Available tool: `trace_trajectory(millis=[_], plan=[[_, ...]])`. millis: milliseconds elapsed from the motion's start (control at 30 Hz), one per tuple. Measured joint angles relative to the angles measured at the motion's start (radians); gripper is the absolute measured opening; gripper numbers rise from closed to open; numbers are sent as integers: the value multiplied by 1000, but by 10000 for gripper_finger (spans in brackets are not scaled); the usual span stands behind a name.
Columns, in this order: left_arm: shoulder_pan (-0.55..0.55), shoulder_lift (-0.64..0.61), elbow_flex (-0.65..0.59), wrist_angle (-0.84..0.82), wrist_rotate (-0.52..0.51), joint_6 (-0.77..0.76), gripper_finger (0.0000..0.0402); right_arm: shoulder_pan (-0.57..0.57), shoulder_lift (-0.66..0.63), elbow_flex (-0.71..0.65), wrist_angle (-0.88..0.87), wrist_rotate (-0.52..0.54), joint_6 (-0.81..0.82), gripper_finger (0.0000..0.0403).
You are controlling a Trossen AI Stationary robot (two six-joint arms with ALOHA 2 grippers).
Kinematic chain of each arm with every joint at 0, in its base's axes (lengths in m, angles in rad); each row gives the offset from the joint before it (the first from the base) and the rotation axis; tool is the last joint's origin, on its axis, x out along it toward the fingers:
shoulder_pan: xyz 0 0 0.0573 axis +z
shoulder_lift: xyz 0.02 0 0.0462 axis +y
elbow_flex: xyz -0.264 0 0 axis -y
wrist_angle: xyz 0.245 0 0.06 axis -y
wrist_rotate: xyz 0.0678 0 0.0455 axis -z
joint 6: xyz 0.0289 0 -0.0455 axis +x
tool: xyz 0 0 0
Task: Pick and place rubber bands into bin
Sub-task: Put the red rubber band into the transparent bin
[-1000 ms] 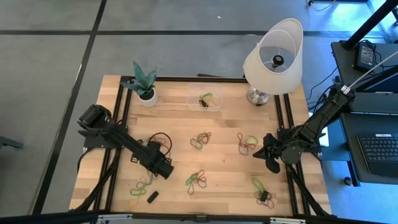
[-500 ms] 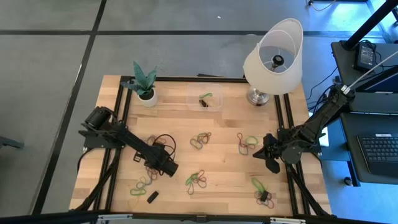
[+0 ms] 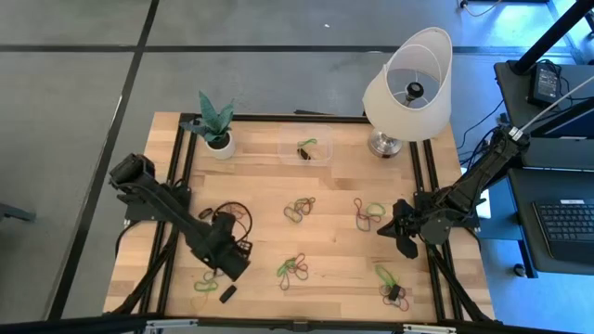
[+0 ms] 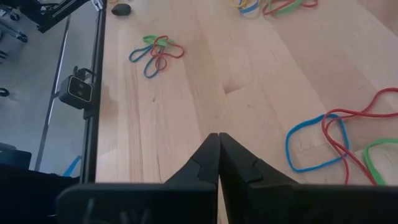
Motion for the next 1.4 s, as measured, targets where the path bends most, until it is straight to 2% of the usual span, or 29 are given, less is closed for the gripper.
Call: trace_trajectory(millis=[133, 333, 500, 600, 767, 967, 1200, 1400], plan=[[5, 2, -29, 14, -39, 72, 6, 0, 0, 0, 0, 0, -3, 7], [71, 3, -130, 142, 82, 278, 47, 0, 5, 0, 13, 0, 39, 7], [118, 4, -199, 248, 91, 476, 93, 0, 23, 0, 29, 1, 102, 7], [132, 4, -220, 268, 91, 589, 104, 0, 42, 0, 29, 6, 156, 7], [140, 1, -268, 295, 101, 698, 101, 0, 78, 1, 37, 8, 245, 7], [139, 1, -382, 439, 138, 769, 82, -1, 119, 1, 88, 13, 298, 7], [154, -5, -454, 570, 157, 820, 67, 0, 129, 1, 167, 138, 293, 7], [160, -6, -482, 585, 162, 823, 49, 0, 129, 1, 196, 168, 292, 7]])
